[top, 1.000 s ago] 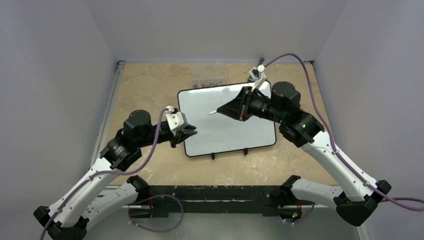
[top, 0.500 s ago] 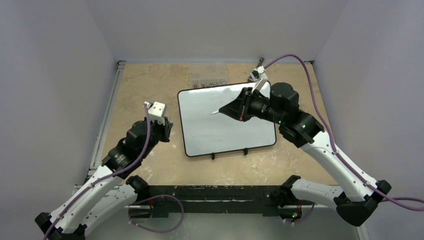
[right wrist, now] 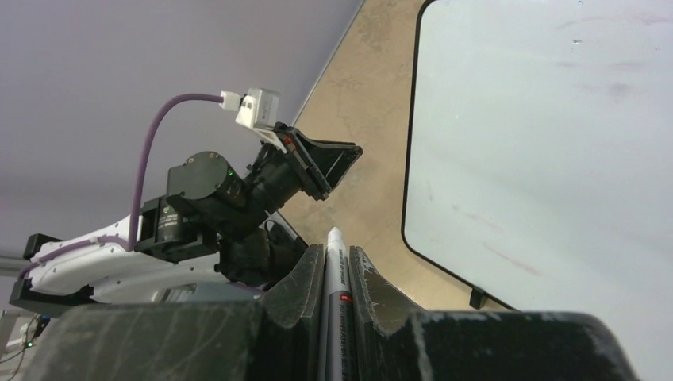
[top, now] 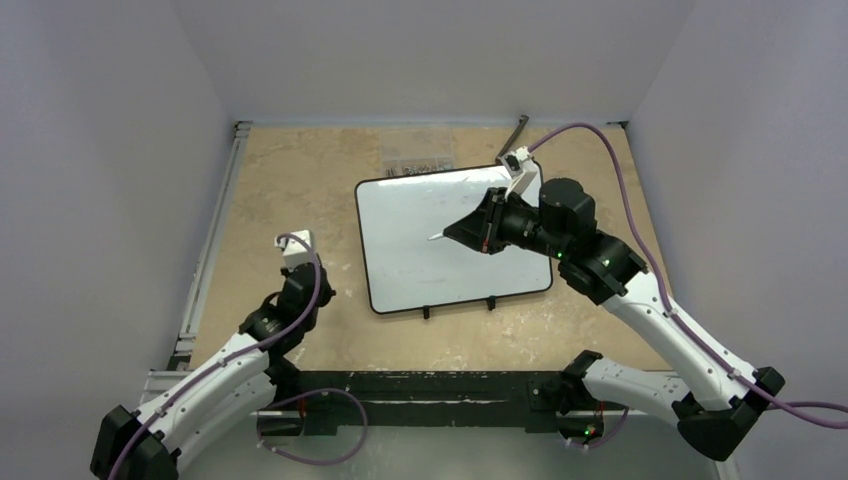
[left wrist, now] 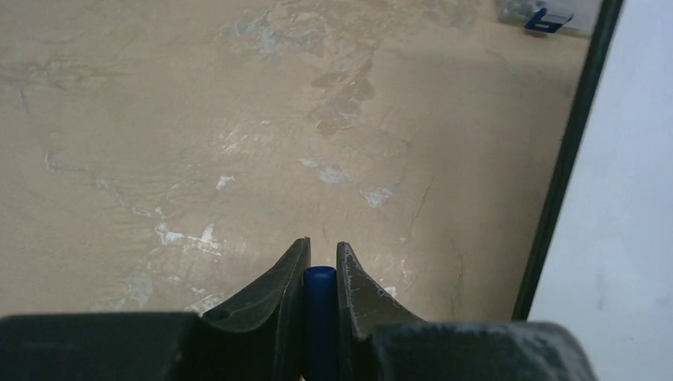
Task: Write a sentence on the whiteboard
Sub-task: Place the pen cap at the center of the board, then hold the whiteboard on the whiteboard stand, then write a sentence on the whiteboard.
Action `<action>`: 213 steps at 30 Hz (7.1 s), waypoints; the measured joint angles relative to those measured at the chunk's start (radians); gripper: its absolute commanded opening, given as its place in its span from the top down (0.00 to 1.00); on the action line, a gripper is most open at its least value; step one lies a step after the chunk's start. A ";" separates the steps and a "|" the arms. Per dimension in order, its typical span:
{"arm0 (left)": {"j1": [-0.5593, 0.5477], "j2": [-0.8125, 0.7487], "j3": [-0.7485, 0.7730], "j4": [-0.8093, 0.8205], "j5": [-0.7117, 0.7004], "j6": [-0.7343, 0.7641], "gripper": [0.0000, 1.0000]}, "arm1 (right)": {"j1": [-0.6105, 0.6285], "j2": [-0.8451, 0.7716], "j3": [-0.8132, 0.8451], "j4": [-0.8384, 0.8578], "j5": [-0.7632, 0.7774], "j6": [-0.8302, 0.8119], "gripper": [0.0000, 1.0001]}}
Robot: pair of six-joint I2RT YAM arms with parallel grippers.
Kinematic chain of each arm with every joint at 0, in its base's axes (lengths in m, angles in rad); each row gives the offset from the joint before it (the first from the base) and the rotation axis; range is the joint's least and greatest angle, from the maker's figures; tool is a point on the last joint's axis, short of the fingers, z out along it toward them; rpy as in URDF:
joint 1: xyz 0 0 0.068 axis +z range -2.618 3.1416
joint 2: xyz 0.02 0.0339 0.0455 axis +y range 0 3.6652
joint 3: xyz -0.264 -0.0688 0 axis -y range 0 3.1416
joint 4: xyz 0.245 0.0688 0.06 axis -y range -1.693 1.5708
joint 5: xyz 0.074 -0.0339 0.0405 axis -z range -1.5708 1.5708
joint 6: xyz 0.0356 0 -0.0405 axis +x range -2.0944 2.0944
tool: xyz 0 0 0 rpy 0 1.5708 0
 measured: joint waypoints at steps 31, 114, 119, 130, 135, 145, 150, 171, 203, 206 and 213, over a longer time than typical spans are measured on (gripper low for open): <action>0.111 0.105 -0.052 0.068 -0.029 -0.255 0.46 | 0.000 0.001 -0.029 0.028 0.017 -0.010 1.00; 0.323 1.313 1.452 -0.733 1.531 0.599 0.46 | 0.000 -0.175 -0.146 0.007 0.122 -0.102 1.00; 0.309 1.312 1.442 -0.728 1.536 0.585 0.55 | 0.000 -0.163 -0.147 0.013 0.112 -0.102 1.00; 0.292 1.311 1.442 -0.729 1.528 0.572 0.54 | 0.000 -0.119 -0.147 0.029 0.087 -0.099 1.00; 0.291 1.311 1.450 -0.737 1.513 0.559 0.54 | 0.000 -0.113 -0.147 0.039 0.073 -0.096 1.00; 0.288 1.310 1.485 -0.756 1.481 0.558 0.63 | 0.000 -0.103 -0.147 0.058 0.070 -0.090 1.00; 0.288 1.310 1.491 -0.767 1.473 0.558 0.62 | 0.000 -0.103 -0.147 0.059 0.066 -0.085 1.00; 0.279 1.270 1.467 -0.779 1.534 0.537 1.00 | 0.000 -0.097 -0.209 0.144 0.023 -0.080 1.00; 0.189 0.822 1.022 -0.446 1.365 0.546 1.00 | 0.078 -0.063 -0.449 0.628 -0.042 -0.223 1.00; 0.177 0.804 1.011 -0.435 1.349 0.536 1.00 | 0.083 -0.060 -0.449 0.650 -0.042 -0.245 1.00; 0.168 0.858 1.052 -0.428 1.353 0.533 1.00 | 0.101 -0.027 -0.449 0.681 -0.042 -0.299 1.00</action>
